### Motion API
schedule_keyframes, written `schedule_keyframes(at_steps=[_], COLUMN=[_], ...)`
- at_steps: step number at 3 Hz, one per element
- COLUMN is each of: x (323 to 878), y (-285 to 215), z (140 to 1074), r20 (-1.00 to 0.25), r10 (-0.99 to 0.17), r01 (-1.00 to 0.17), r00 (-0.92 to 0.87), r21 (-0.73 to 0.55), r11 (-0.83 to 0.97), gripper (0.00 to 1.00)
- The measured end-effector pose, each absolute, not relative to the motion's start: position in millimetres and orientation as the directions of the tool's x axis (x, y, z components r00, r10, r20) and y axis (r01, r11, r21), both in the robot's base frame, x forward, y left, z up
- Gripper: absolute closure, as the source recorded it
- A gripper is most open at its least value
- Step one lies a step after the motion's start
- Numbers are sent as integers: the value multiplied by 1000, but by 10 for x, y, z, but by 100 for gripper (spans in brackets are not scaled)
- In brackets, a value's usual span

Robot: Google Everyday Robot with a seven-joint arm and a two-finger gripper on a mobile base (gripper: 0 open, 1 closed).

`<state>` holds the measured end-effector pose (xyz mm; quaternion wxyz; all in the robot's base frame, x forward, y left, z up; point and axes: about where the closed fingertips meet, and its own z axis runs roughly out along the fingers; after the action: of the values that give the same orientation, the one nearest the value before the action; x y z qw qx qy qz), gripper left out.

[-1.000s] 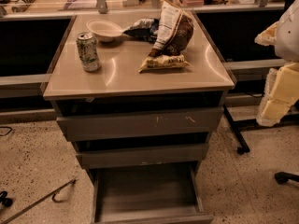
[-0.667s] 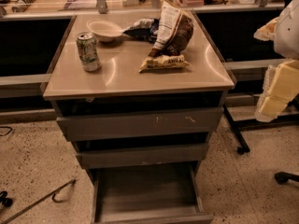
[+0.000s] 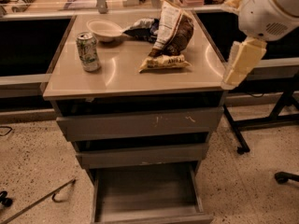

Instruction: Place brown chip bag into bottom drawer

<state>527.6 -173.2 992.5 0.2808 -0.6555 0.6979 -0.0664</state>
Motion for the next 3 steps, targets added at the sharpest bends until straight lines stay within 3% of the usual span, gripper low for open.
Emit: schedule_keyframes(at_steps=[2,3], x=[6639,6633], y=[-1108,-1105], z=[10003,9985], r20=[-357,-356], r10=[-908,-908], r01=[-817,-819], r00=[221,220], r21=[-576,-573], r11=[28,26], gripper=[0,0])
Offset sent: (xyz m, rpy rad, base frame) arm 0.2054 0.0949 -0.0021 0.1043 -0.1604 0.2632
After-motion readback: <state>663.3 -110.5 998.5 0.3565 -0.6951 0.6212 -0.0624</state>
